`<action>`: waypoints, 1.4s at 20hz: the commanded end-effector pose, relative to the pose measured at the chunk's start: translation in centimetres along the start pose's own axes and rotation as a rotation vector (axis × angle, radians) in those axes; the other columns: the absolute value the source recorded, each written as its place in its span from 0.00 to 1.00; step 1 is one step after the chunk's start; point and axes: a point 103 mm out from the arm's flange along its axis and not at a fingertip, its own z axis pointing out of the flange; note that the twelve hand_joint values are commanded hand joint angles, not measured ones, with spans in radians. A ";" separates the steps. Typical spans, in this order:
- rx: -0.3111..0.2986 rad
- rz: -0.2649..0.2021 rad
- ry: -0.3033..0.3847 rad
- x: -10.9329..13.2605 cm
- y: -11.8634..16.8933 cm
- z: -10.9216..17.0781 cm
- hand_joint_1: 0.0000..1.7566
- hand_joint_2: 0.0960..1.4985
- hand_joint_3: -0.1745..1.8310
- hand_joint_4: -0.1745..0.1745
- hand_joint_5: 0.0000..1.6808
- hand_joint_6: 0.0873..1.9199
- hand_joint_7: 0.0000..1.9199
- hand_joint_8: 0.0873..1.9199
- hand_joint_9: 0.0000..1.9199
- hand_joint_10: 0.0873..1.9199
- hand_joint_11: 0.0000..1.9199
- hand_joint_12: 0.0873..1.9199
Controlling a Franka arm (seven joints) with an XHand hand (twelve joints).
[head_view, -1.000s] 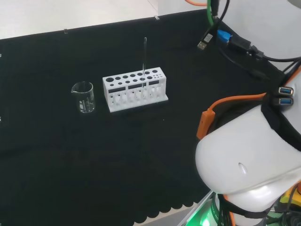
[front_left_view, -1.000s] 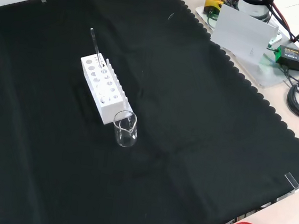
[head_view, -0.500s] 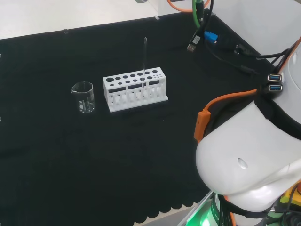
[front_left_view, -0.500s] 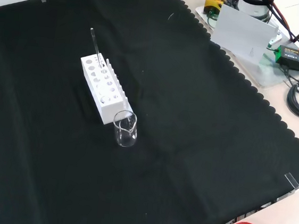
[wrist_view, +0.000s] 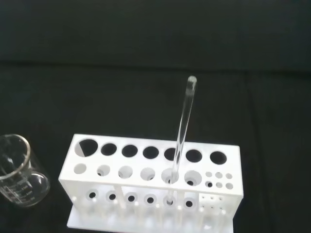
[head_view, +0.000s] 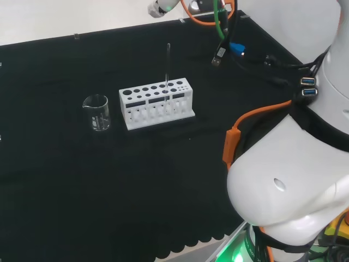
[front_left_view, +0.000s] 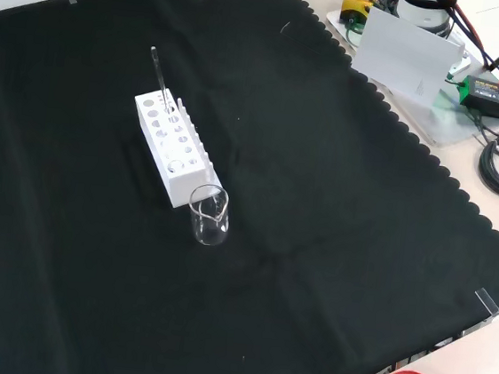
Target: Take the glass rod from the white test tube rack.
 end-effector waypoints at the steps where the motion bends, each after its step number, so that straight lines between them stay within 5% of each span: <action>1: 0.020 -0.037 -0.010 0.3 1.7 1.5 0.34 0.52 0.29 0.29 0.22 0.00 0.23 0.39 0.30 0.40 0.18 0.74; 24: 0.076 -0.049 0.032 -0.7 4.7 8.8 0.33 0.52 0.29 0.27 0.24 0.00 0.24 0.39 0.29 0.40 0.18 0.73; 28: 0.065 -0.061 0.080 -3.3 3.3 8.9 0.33 0.52 0.29 0.26 0.24 0.00 0.24 0.39 0.29 0.40 0.18 0.73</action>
